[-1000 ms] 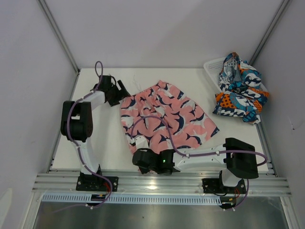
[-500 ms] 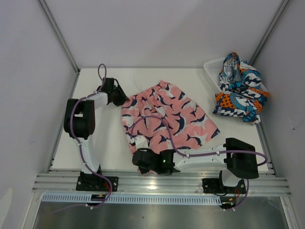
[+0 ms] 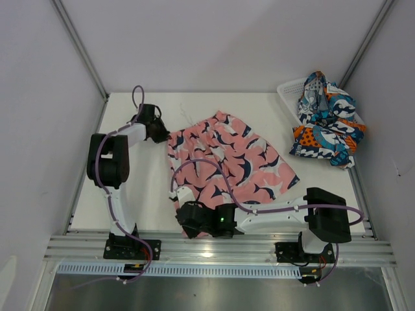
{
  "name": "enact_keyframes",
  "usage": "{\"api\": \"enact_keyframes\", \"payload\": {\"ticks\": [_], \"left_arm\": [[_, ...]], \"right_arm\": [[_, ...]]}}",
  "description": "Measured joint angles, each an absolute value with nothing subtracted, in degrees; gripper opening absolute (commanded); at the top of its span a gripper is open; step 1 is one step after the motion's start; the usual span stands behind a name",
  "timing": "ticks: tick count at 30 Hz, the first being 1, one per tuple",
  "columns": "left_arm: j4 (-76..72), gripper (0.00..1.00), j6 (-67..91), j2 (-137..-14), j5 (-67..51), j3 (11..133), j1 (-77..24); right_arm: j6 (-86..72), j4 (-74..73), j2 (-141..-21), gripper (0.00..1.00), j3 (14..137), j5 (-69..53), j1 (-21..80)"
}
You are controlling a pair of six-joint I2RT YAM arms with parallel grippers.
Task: Fold and stack the shorts
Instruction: Flatten the shorts out
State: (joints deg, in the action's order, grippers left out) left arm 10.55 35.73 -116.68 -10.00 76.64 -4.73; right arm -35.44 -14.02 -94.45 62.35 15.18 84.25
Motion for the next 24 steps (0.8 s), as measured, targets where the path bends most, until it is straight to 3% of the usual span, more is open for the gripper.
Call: {"api": "enact_keyframes", "payload": {"ticks": [15,24], "left_arm": [[28.5,0.0,34.2,-96.0,5.8,75.7,4.2],[35.2,0.0,37.4,-95.0,8.9,83.8,4.1]], "right_arm": [[-26.7,-9.5,-101.1,0.0,76.8,6.5,88.5],[-27.3,-11.0,-93.0,0.0,76.0,-2.8,79.2]]}}
